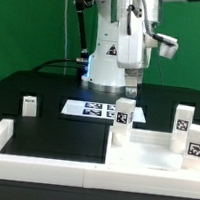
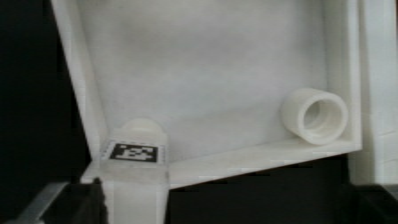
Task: Assemble square table
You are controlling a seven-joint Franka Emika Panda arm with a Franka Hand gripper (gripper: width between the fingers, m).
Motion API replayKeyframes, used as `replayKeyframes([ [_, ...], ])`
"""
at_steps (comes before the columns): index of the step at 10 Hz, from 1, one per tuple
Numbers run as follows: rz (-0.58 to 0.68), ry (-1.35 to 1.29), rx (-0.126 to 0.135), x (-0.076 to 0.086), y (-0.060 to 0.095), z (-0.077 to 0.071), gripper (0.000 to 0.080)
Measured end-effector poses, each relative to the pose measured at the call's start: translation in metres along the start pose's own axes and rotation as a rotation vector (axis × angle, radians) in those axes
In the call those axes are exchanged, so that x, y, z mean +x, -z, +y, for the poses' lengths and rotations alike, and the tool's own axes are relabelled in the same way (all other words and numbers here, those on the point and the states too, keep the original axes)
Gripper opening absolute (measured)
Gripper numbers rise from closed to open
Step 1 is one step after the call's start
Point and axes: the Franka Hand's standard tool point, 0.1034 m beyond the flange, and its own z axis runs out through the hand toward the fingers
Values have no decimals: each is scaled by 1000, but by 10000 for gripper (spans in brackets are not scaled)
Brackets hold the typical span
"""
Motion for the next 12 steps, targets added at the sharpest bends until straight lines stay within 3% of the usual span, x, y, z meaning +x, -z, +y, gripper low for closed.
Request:
replayKeyframes([
  [3,1,73,1,2,0,1,649],
  [5,8,311,8,29,8,15,649],
  [6,18,455,4,51,11,23,649],
  [7,40,592,-4,73,9,27,649],
  [8,57,674,-9,83,6,28,649],
  [9,55,690,-7,72,3,29,649],
  [12,57,937,-16,73,3,29,649],
])
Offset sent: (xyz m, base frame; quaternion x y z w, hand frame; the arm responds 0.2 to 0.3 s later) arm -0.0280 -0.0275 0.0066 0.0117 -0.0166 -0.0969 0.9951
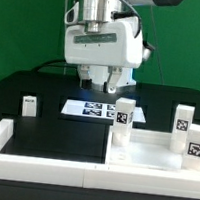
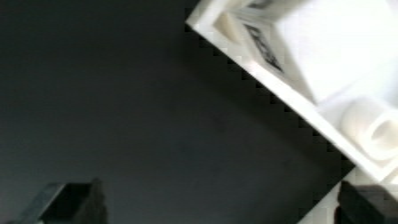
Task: Assemble square table
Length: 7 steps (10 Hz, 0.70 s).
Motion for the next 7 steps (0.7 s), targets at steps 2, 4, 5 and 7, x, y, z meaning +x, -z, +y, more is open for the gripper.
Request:
replayKeyframes([
  [2,52,246,-3,14,4,29,649],
  [4,43,446,-39,28,-3,75,649],
  [5,7,546,-52,35,-8,101,649],
  [7,-47,660,-39,47,-11,131,649],
])
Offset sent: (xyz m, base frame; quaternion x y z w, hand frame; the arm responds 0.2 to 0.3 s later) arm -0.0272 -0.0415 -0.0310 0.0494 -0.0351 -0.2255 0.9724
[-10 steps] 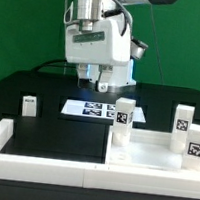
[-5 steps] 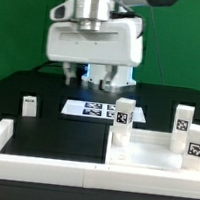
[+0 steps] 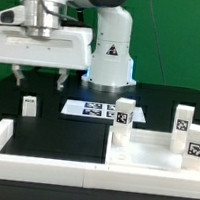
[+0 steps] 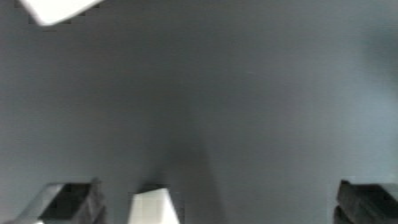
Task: Assemble square table
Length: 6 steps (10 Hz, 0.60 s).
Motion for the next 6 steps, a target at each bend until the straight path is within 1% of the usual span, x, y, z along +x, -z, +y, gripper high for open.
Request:
replayKeyframes([
  [1,-7,91,-16,-5,-7,1,649],
  [2,-13,156,-17,-6,-8,-2,649],
  [3,-20,217,-21,-6,-8,0,649],
  [4,-47,216,-9,-7,-10,-3,649],
  [6,-54,224,-14,-8,-11,-1,649],
])
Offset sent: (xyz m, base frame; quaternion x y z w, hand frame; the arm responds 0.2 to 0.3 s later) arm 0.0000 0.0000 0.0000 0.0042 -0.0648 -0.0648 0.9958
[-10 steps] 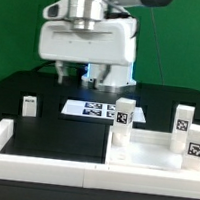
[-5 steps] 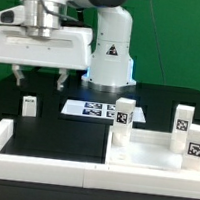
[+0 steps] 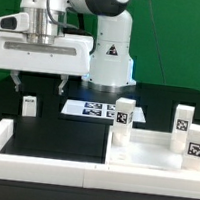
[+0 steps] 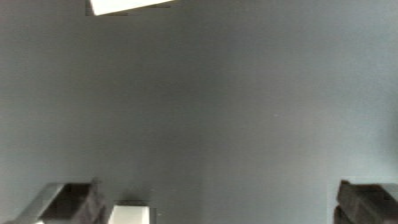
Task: Assemble square table
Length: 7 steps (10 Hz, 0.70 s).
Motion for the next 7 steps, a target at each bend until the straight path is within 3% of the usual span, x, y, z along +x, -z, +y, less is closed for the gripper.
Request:
replayKeyframes([
  [1,-91,101,21,-5,-9,3,649],
  [2,-165,154,21,-3,-17,8,649],
  [3,-199,233,-2,-1,-22,10,649],
  [7,-437,237,32,-5,-27,-6,649],
])
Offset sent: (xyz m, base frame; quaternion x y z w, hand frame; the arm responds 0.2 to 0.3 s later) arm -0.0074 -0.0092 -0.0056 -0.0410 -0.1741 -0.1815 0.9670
